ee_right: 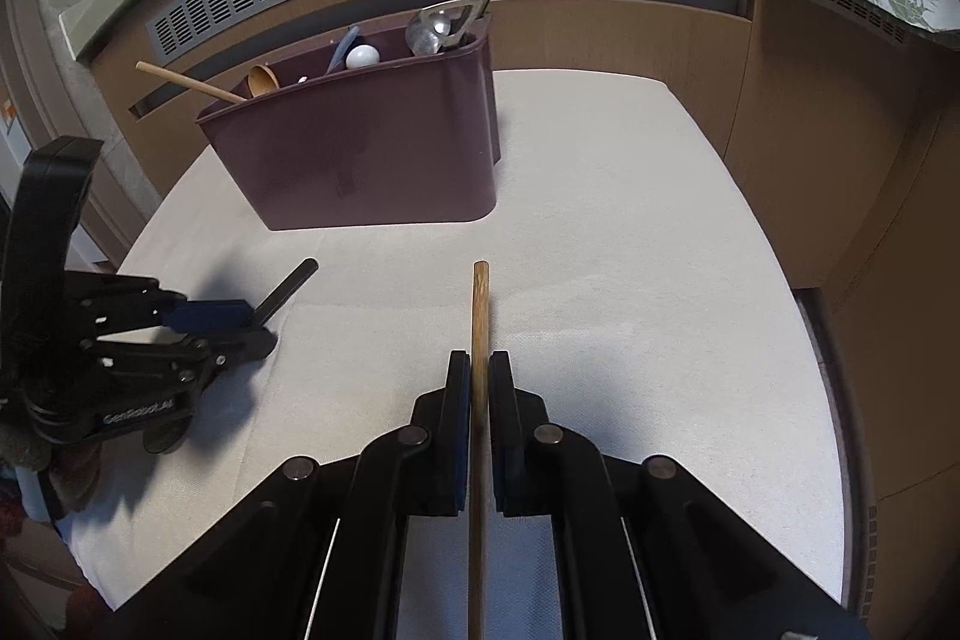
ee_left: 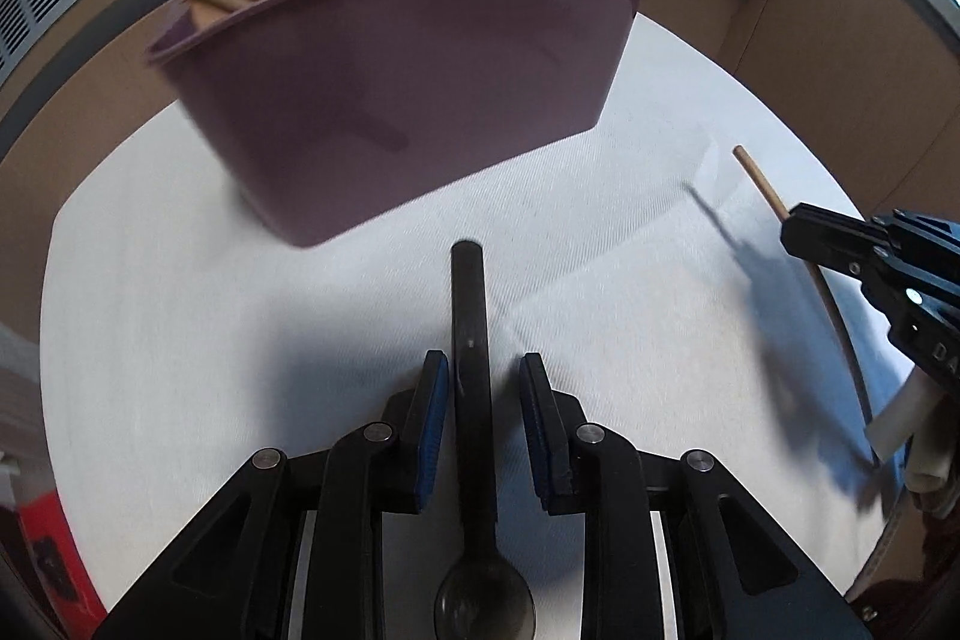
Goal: Organize utensils
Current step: 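Lift the spoon and chopstick up and carry them over the maroon holder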
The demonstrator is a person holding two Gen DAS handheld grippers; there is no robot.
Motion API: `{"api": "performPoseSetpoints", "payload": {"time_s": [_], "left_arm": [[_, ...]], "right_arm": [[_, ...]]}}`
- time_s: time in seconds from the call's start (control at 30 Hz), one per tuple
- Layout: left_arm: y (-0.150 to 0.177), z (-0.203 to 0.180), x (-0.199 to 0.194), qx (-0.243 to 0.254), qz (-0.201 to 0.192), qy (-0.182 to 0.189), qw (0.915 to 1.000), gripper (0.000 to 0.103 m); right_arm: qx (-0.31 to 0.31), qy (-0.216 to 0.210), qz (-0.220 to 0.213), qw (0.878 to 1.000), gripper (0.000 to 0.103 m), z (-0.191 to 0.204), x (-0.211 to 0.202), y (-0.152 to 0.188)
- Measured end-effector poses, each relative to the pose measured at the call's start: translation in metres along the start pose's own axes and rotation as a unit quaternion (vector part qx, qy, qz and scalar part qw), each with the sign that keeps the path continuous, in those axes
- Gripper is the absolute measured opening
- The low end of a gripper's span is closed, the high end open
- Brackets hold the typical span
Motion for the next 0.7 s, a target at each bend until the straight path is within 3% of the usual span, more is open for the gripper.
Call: {"api": "performPoseSetpoints", "payload": {"time_s": [0.07, 0.17, 0.33, 0.5, 0.6, 0.7], "left_arm": [[-0.007, 0.0, 0.004, 0.004, 0.007, -0.002, 1.0, 0.024], [-0.013, -0.003, 0.006, 0.01, 0.002, -0.004, 0.9999, 0.012], [-0.015, -0.001, -0.022, -0.036, -0.058, 0.021, 0.9974, 0.012], [-0.014, 0.005, -0.092, -0.095, -0.168, 0.071, 0.9785, 0.012], [-0.01, 0.012, -0.119, -0.116, -0.207, 0.077, 0.9683, 0.011], [-0.01, 0.019, -0.13, -0.119, -0.223, 0.08, 0.9643, 0.007]], "right_arm": [[0.003, 0.001, -0.003, 1.0, 0.006, -0.002, 0.0, 0.0], [0.005, 0.003, -0.009, 1.0, 0.006, -0.003, 0.0, 0.0], [0.009, -0.008, -0.032, 0.999, 0.006, -0.002, -0.013, -0.004], [0.021, -0.031, -0.046, 0.998, 0.006, -0.003, -0.028, -0.011], [0.027, -0.036, -0.065, 0.997, 0.006, -0.001, -0.039, -0.019], [0.022, -0.034, -0.083, 0.996, 0.006, 0.003, -0.051, -0.025]]}}
Point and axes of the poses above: each gripper's, at about its wrist camera, not at the fingertips, and x roughly the way its jaws point, z to its left, y to its underside, the point moved 6 cm from there along x, roughly the way its jaws point, and after that the axes turned 8 degrees about -x, right-handed, at the moved point
